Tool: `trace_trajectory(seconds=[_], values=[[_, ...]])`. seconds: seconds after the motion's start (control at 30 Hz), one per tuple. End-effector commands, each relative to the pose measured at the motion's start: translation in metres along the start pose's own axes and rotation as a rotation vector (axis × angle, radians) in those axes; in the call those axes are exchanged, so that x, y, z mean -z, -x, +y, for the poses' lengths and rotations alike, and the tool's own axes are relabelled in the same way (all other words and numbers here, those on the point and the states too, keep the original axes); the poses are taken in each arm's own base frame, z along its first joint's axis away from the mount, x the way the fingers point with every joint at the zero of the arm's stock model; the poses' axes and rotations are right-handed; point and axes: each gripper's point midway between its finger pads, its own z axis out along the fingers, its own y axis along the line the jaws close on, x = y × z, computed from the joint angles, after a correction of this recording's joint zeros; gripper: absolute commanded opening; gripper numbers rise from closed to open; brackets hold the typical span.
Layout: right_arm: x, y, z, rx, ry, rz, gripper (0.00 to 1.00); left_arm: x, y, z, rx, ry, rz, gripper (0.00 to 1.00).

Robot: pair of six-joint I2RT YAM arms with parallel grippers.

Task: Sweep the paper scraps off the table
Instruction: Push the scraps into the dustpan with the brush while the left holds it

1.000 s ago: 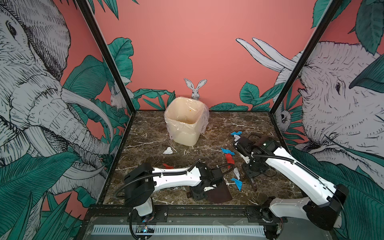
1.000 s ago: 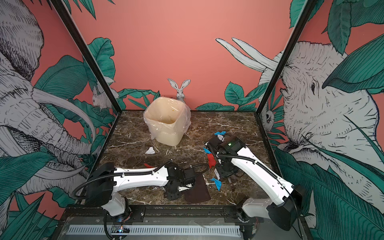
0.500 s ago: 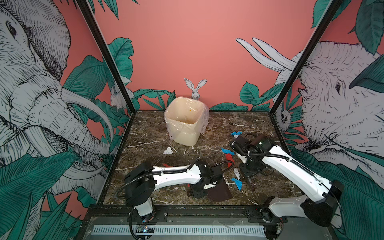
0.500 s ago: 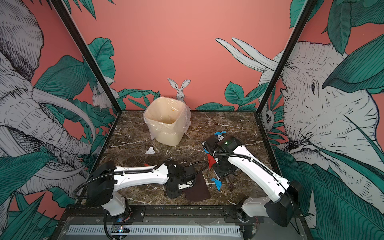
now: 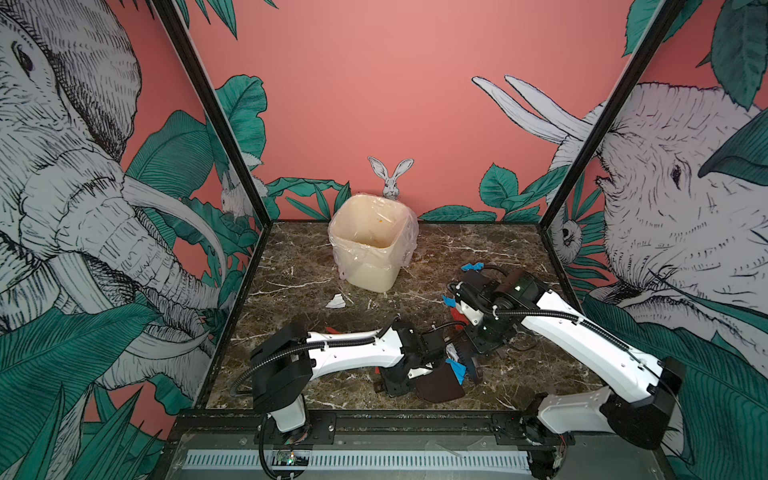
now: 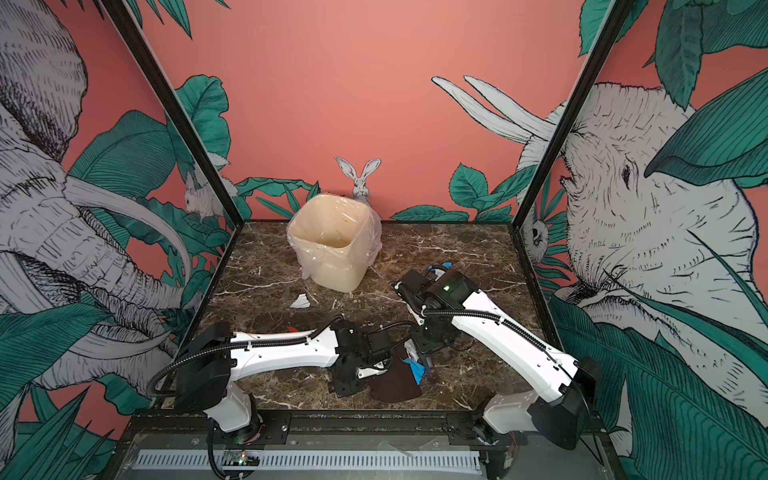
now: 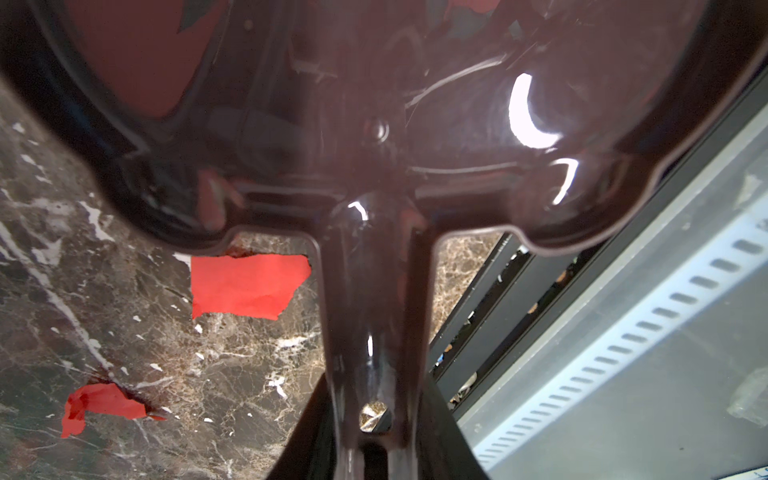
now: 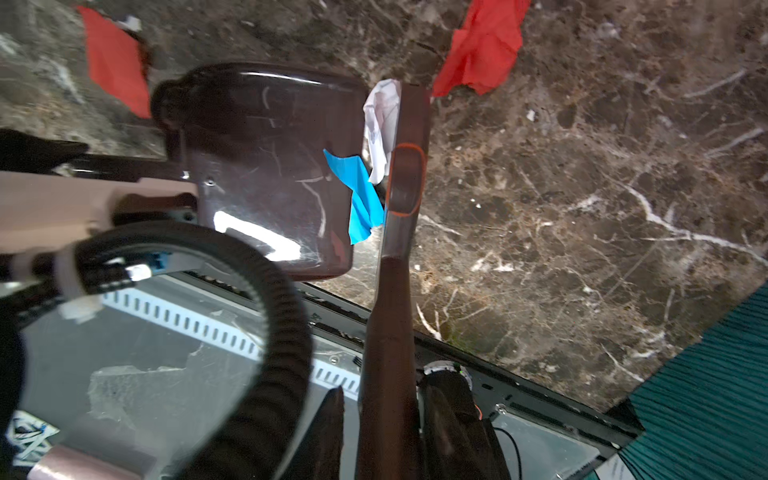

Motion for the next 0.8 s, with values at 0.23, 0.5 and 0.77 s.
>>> trace_trajectory(seconds=[0.23,0.5,0.77], values=[[0.027,0.002,0.018,0.015,0.086,-0.045,0.0,0.007,-0.002,0.001,0.006,-0.001,0.001,0.0],[0.025,-0.003,-0.019,-0.016,-0.091,-0.022,0.0,0.007,0.0,0.002,0.007,0.005,-0.004,0.0],[0.018,0.006,-0.026,0.034,-0.152,0.009,0.0,0.006,-0.002,0.002,0.012,0.005,-0.002,0.0]])
